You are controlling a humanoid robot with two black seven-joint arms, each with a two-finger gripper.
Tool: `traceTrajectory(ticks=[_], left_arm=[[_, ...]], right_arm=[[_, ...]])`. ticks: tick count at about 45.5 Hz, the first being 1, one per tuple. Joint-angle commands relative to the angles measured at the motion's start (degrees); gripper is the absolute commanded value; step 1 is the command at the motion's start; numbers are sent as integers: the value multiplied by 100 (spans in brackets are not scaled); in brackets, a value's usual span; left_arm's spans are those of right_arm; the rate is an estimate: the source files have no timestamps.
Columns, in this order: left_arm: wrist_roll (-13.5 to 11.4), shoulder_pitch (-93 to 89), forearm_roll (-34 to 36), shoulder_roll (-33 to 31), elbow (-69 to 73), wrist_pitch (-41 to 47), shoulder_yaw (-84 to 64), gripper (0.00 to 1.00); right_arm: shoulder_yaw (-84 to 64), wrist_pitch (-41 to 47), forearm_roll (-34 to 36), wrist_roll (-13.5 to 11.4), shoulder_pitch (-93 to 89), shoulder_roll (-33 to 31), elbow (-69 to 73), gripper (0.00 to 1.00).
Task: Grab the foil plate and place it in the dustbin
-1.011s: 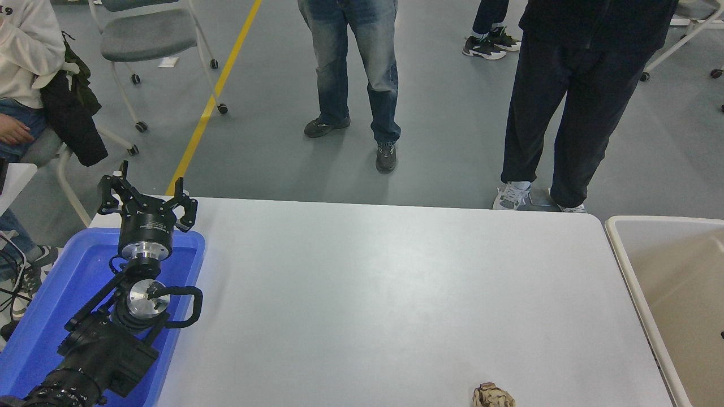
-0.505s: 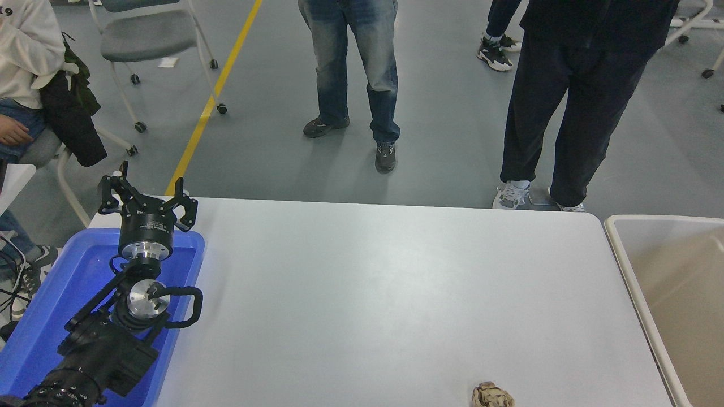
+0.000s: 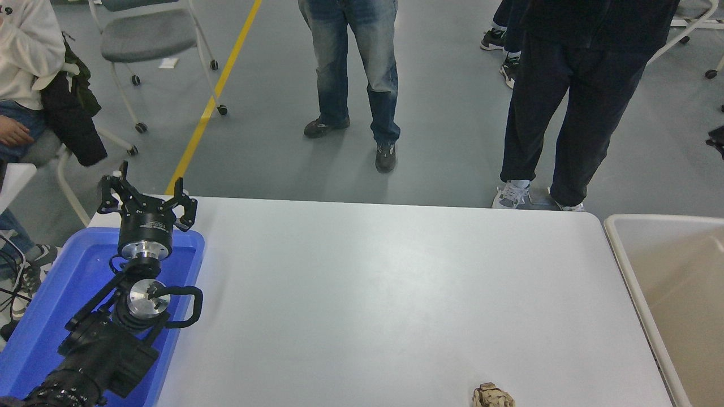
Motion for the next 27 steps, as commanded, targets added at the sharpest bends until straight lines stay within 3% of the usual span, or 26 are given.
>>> traceTrajectory(ticks=[1, 16, 27], left_arm=[[-1, 0, 9, 0, -13, 1, 0, 99], [-1, 0, 9, 0, 5, -8, 0, 99], [-1, 0, 0, 0, 5, 1, 0, 99]], right_arm=[[-1170, -61, -34, 0, 1301, 328, 502, 100], [-3288, 0, 63, 18, 3103, 1479, 1354, 100], [-3474, 264, 213, 9, 3947, 2068, 2058, 100]])
